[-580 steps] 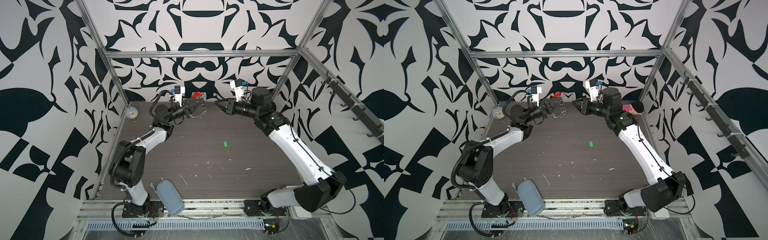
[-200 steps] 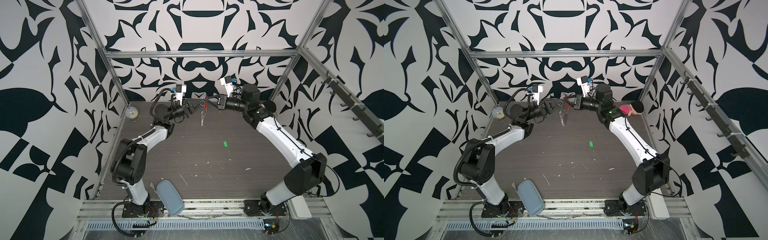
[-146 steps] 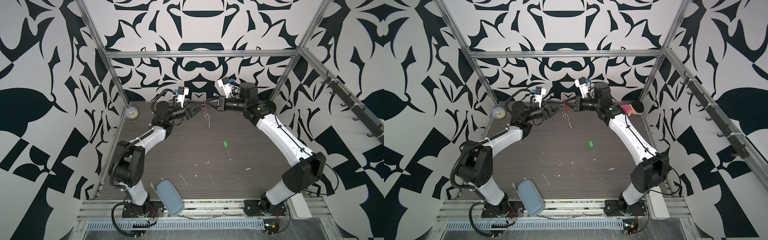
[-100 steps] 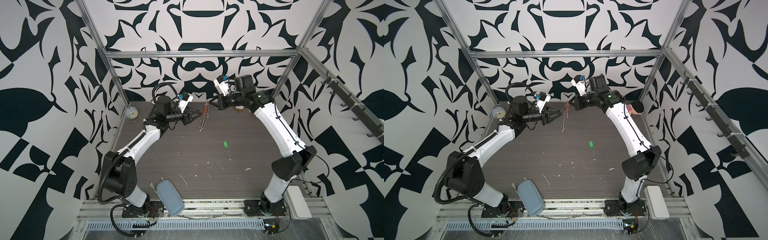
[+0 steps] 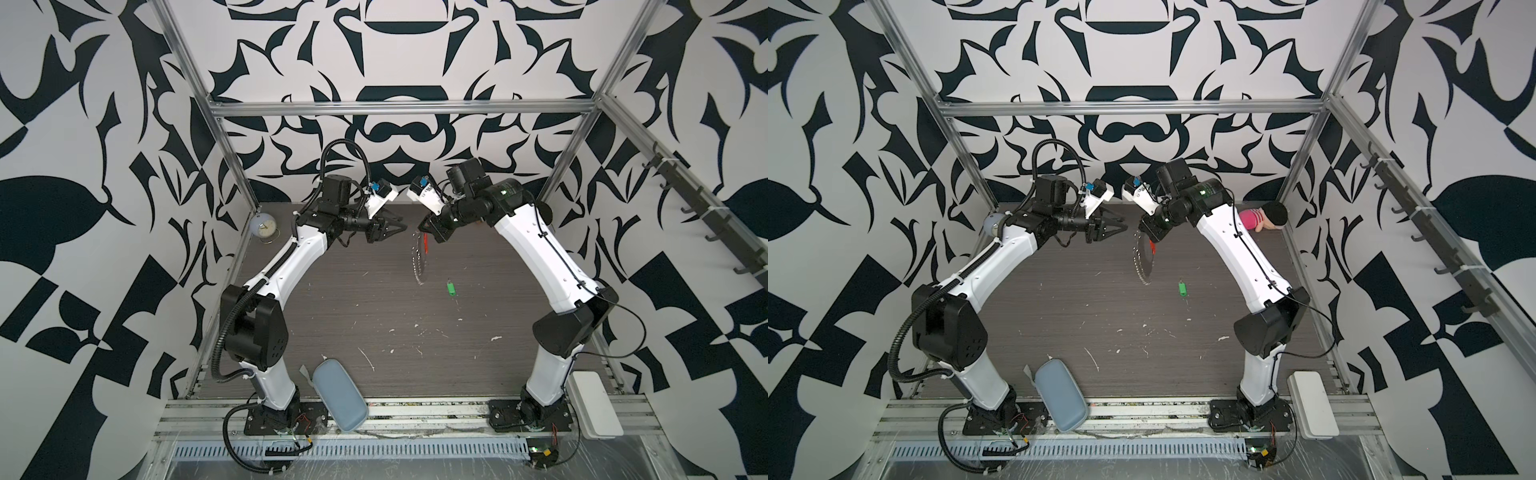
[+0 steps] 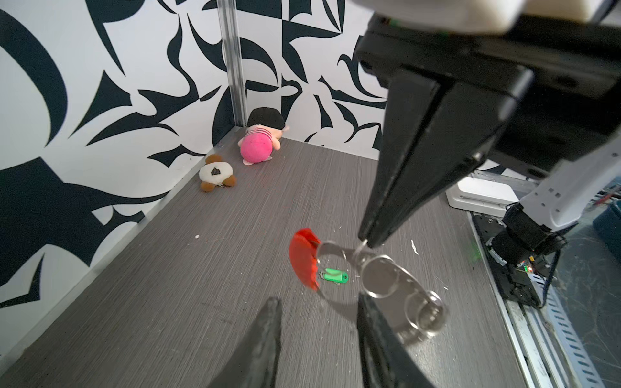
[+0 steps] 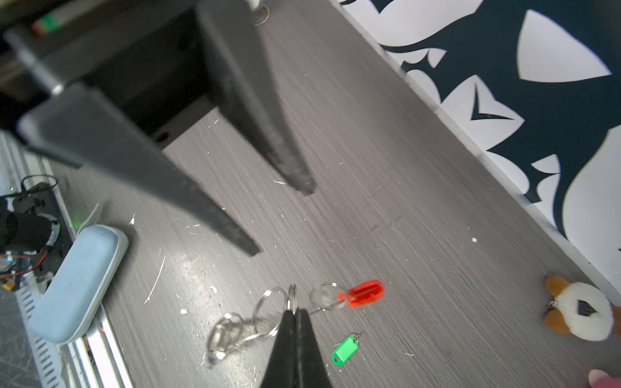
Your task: Put the keys on the keyring
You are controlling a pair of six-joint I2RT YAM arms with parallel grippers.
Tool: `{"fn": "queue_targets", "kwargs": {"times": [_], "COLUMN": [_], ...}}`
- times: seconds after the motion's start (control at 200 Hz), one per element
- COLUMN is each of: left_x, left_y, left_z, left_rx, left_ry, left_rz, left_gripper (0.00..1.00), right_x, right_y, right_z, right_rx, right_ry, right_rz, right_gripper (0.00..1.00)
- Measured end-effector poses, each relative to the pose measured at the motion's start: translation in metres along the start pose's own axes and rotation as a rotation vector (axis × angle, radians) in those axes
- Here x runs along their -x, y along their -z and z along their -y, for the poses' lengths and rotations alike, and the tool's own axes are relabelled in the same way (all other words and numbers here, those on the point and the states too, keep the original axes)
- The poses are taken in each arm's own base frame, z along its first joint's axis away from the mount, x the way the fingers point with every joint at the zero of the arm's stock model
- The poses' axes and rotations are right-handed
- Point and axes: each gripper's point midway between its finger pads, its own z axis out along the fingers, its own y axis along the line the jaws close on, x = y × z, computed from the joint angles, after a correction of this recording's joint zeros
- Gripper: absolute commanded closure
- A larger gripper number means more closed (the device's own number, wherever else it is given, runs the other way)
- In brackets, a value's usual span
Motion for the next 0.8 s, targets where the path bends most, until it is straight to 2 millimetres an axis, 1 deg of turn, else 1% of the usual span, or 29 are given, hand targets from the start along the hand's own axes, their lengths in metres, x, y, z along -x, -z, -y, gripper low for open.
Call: {"fn": "queue_targets", "kwargs": {"times": [0.12, 0.455, 0.6, 0.8], "left_x": [0.000, 0.003, 0.003, -0.001], "left_y": [-0.002, -0.001, -0.001, -0.005], "left_z": [0.004, 0.019, 0.022, 0.020], "left_rx": [-0.043, -0.124, -0.146, -0.167], "left_ry": [0.020, 0.052, 0.077, 0.114], "left_rz": [0.008, 0.029, 0.032, 0.028], "left_gripper": [0.58, 0.58, 0.60, 0.63], "right_x": [-0.005, 0.004, 0.005, 0.007], "right_y": [-0.002, -0.001, -0.001, -0.001], "right_z": [-0.007, -0.011, -0.012, -0.019], "right_rx": [0.026, 0.042, 0.045, 0.071], "right_ry": [0.014, 0.032, 0.031, 0.036], "right_rz": [-0.002, 0.044, 0.046, 0.052], "right_gripper": [1.00, 1.00, 1.00, 1.00]}}
